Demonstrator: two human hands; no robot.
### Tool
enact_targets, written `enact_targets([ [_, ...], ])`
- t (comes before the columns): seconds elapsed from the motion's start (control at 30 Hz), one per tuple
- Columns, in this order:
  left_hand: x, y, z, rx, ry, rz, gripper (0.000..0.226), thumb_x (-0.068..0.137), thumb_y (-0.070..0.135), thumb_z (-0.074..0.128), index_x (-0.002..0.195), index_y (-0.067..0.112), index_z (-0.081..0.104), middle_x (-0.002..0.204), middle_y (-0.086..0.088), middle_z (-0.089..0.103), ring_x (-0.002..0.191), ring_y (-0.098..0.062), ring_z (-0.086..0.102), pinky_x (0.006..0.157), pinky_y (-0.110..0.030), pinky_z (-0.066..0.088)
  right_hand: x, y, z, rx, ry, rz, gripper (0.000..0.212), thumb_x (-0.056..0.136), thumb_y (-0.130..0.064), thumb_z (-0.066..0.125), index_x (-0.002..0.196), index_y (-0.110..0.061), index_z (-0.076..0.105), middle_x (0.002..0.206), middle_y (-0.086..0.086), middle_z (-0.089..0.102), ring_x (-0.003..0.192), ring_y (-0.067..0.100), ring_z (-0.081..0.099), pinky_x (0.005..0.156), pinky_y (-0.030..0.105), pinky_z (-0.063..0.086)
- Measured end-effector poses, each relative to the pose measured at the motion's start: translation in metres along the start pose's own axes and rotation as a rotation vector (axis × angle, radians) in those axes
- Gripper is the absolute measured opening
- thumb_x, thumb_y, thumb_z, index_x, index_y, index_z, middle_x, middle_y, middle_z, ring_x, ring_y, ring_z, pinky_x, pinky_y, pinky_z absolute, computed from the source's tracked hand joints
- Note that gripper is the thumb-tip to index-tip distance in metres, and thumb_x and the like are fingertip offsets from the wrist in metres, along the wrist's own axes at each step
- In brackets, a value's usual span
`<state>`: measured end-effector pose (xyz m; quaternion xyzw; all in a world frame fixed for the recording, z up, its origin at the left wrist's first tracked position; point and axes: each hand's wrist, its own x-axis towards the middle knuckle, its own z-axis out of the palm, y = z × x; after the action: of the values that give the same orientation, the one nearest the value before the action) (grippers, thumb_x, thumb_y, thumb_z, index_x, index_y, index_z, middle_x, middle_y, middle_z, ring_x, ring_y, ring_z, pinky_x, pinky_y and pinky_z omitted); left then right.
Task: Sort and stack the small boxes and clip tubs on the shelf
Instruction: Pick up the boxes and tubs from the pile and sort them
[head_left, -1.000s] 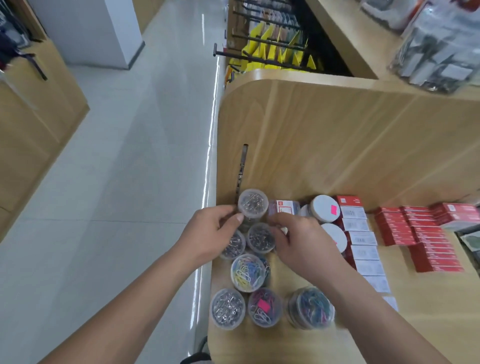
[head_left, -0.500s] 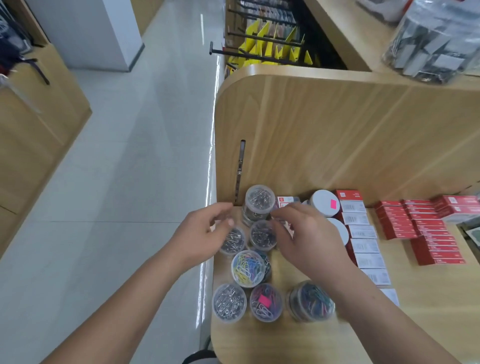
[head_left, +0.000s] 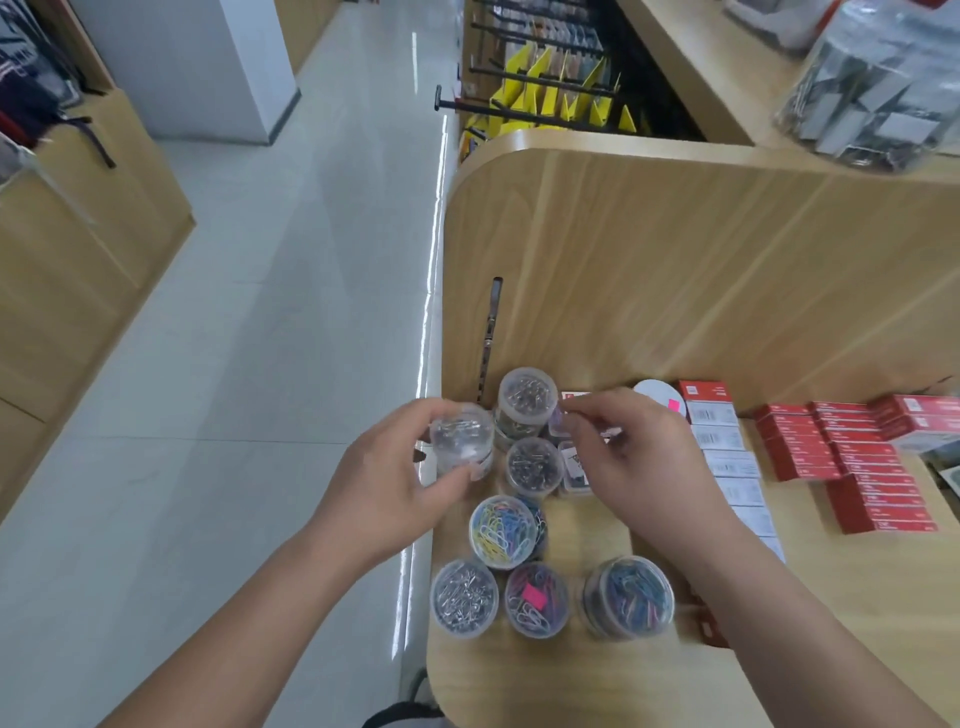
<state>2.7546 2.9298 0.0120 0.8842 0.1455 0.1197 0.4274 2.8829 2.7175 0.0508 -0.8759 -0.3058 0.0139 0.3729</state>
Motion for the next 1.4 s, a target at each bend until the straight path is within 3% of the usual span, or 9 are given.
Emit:
enact_targets([
  [0.13,0.015,0.037,0.012,-0.062,-0.079,-0.067,0.041,0.071,0.043,0.087,0.098,0.043,0.057,0.097,0.023,0.067,0.089,0.005,0.063,0.078,-0.027,0.056,-0.009,-0.004,-0.006,0.088,-0.006,0.152,0.018,0.094,-0.026,0.066,0.082,-0.039,0.068,0.062,-0.025,0.063,0.06,-0.002,0.06,0.055,0.011,0.041],
  [0.27,0.016,0.045,0.039,0.002,-0.062,-0.006,0.037,0.069,0.032,0.086,0.086,0.036,0.054,0.091,0.017,0.062,0.086,-0.003,0.061,0.074,-0.039,0.056,-0.015,-0.004,0.0,0.047,-0.065,0.274,0.008,0.092,-0.041,0.068,0.092,-0.033,0.07,0.081,-0.015,0.074,0.07,-0.004,0.065,0.065,0.019,0.051],
  [0.43,0.01,0.04,0.028,-0.147,-0.067,-0.063,0.037,0.076,0.03,0.088,0.099,0.039,0.061,0.102,0.023,0.068,0.099,0.006,0.063,0.082,-0.021,0.056,-0.016,-0.002,0.012,0.084,-0.083,0.331,0.031,0.093,-0.046,0.064,0.119,-0.029,0.067,0.103,-0.013,0.073,0.085,0.004,0.07,0.078,0.025,0.054],
  [0.5,-0.001,0.029,0.017,-0.163,-0.054,-0.12,0.033,0.079,0.037,0.085,0.1,0.044,0.061,0.108,0.023,0.067,0.106,0.006,0.062,0.088,-0.029,0.056,-0.017,-0.002,0.013,0.139,-0.089,0.358,0.033,0.095,-0.045,0.062,0.124,-0.031,0.064,0.105,-0.013,0.072,0.083,0.002,0.07,0.078,0.024,0.053],
  [0.63,-0.033,0.02,0.013,-0.149,-0.24,-0.231,0.052,0.064,0.052,0.089,0.104,0.048,0.056,0.109,0.026,0.065,0.105,0.009,0.062,0.09,-0.029,0.055,-0.022,-0.002,0.016,0.188,-0.082,0.386,0.017,0.098,-0.041,0.058,0.108,-0.029,0.066,0.088,-0.01,0.073,0.075,0.0,0.067,0.068,0.021,0.047],
  [0.8,-0.045,0.028,0.029,-0.116,-0.289,-0.147,0.062,0.067,0.038,0.09,0.111,0.061,0.052,0.103,0.034,0.066,0.094,0.008,0.066,0.083,-0.026,0.058,-0.023,-0.003,0.02,0.218,-0.054,0.435,0.014,0.099,-0.04,0.058,0.101,-0.027,0.061,0.081,-0.007,0.071,0.06,-0.005,0.059,0.056,0.012,0.038],
  [0.9,-0.046,0.027,0.03,-0.141,-0.239,-0.144,0.046,0.069,0.03,0.087,0.107,0.044,0.065,0.095,0.021,0.073,0.085,0.0,0.071,0.078,-0.036,0.06,-0.024,-0.008,0.019,0.182,-0.051,0.441,0.016,0.099,-0.04,0.057,0.104,-0.026,0.061,0.078,-0.009,0.069,0.058,-0.006,0.058,0.056,0.015,0.038],
  [1.13,-0.026,0.034,0.007,-0.112,-0.08,-0.113,0.047,0.071,0.031,0.088,0.108,0.045,0.063,0.102,0.025,0.07,0.095,0.003,0.065,0.074,-0.02,0.051,-0.033,-0.013,0.011,0.063,-0.046,0.246,0.036,0.096,-0.046,0.06,0.13,-0.03,0.059,0.08,-0.003,0.074,0.074,0.005,0.069,0.078,0.038,0.057],
  [1.4,-0.016,0.024,0.016,-0.174,-0.147,-0.161,0.047,0.069,0.022,0.083,0.108,0.037,0.063,0.098,0.017,0.073,0.091,-0.003,0.07,0.084,-0.041,0.06,-0.037,-0.016,0.016,0.232,-0.097,0.344,0.047,0.092,-0.039,0.071,0.135,-0.034,0.053,0.087,-0.013,0.066,0.074,-0.006,0.068,0.065,0.007,0.048],
])
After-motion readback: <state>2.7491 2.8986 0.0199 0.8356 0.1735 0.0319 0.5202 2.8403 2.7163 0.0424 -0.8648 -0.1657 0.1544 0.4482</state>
